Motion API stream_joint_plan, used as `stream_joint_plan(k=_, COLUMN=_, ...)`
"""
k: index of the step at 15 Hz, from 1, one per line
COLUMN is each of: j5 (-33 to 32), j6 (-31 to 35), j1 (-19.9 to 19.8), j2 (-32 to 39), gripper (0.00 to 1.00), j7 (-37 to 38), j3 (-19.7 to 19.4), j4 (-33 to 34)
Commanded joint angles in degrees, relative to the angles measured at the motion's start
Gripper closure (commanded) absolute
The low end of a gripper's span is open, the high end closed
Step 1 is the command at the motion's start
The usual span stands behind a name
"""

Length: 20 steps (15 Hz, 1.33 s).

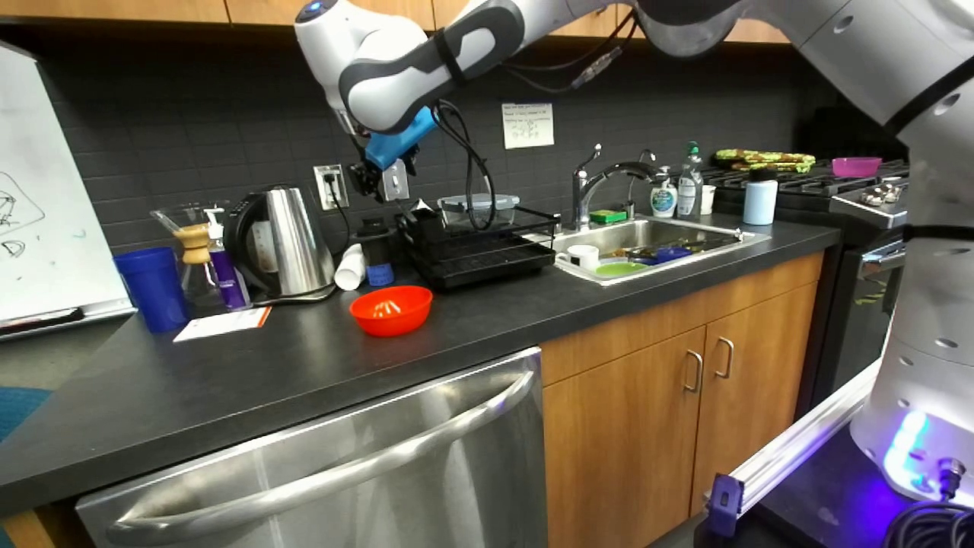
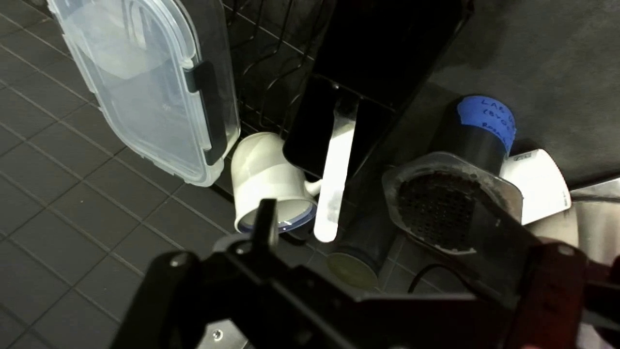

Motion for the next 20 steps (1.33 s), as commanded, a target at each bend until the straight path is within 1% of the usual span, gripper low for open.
stream_joint_plan(k=1, j5=1.0, j6=-1.4, j1=-0.6, j2=3.0, gripper=0.00, j7=0.1, j3=-0.3, j4=5.0)
stream_joint_plan(k=6, j5=1.2, j6=0.0, j1=-2.1, j2=5.5, gripper=0.00, j7=0.9, j3=0.1, j4=7.4)
stream_joint_plan(k=10, j5=1.4, j6=0.8, j1=-2.3, j2=6.8, gripper=0.00, j7=0.8, j3=0.7, j4=9.2)
stream_joint_plan(k=12, j5=1.1, j6=2.3, j1=-2.3, j2=7.4, gripper=0.00, j7=0.9, j3=0.8, j4=9.8)
stream_joint_plan(k=20, j5=1.4, j6=5.6, j1=-3.2, j2=9.2, gripper=0.00, j7=1.0, j3=1.0, j4=10.3)
